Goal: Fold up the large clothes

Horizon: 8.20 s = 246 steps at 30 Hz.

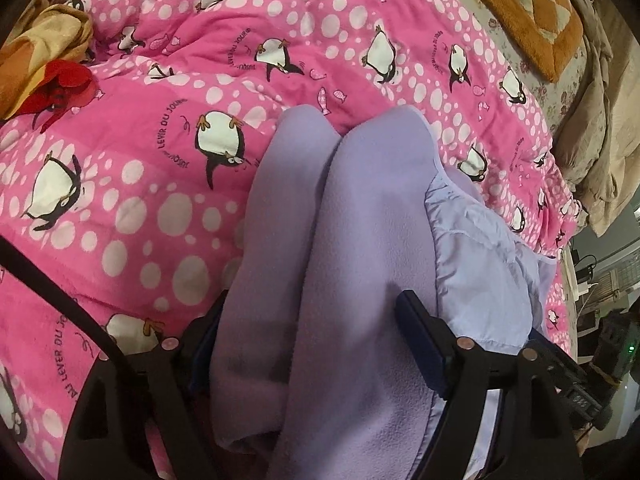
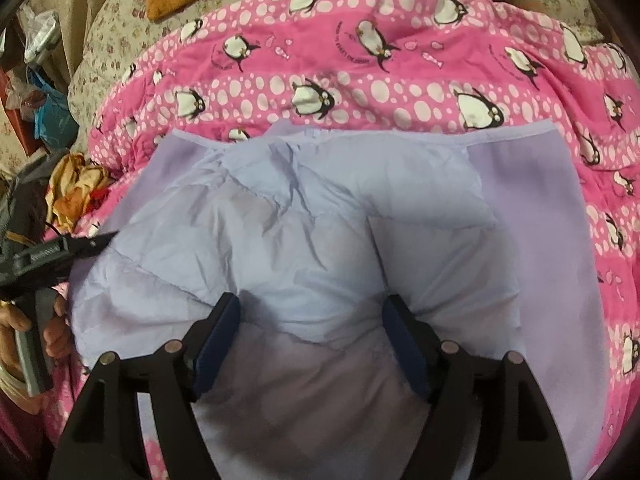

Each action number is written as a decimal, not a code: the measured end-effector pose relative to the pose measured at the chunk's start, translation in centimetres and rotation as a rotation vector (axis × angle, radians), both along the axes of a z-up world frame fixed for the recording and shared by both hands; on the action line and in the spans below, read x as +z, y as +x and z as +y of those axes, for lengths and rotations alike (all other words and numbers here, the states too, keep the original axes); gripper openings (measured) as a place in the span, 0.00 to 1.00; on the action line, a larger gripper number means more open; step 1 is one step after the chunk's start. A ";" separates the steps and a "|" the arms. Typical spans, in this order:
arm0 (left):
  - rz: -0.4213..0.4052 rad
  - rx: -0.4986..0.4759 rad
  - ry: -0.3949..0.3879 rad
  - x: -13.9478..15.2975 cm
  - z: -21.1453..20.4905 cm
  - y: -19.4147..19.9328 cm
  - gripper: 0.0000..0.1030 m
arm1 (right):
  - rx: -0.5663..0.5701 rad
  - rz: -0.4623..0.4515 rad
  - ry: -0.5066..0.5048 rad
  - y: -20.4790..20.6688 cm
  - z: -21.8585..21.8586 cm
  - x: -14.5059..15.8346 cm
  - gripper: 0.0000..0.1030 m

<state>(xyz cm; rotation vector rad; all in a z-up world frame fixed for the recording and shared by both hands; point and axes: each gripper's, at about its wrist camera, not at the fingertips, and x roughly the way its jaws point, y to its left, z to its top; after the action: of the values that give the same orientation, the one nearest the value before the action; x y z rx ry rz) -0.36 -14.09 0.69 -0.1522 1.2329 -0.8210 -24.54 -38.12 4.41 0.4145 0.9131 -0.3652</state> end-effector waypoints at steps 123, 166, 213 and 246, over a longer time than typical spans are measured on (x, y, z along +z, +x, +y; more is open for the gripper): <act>-0.159 -0.595 -0.135 9.6 -16.4 -21.8 0.31 | 0.091 -0.047 -0.128 -1.6 -13.8 5.2 0.83; -0.309 -0.504 -0.030 7.9 -18.1 -23.8 0.35 | -0.157 -0.136 -0.054 -13.4 -10.5 5.4 0.53; -0.175 -0.510 -0.188 10.7 -14.5 -20.5 0.20 | -0.095 -0.328 0.360 -13.2 -11.4 0.7 0.41; -0.391 -0.274 0.122 7.6 -3.3 -24.2 0.53 | 0.260 0.056 -0.136 -14.4 10.8 3.5 0.35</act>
<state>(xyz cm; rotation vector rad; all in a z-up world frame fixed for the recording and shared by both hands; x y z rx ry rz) -24.60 -17.38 8.31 0.2718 0.9392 -0.9558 -38.94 -27.37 7.95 0.1581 0.9770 -0.1996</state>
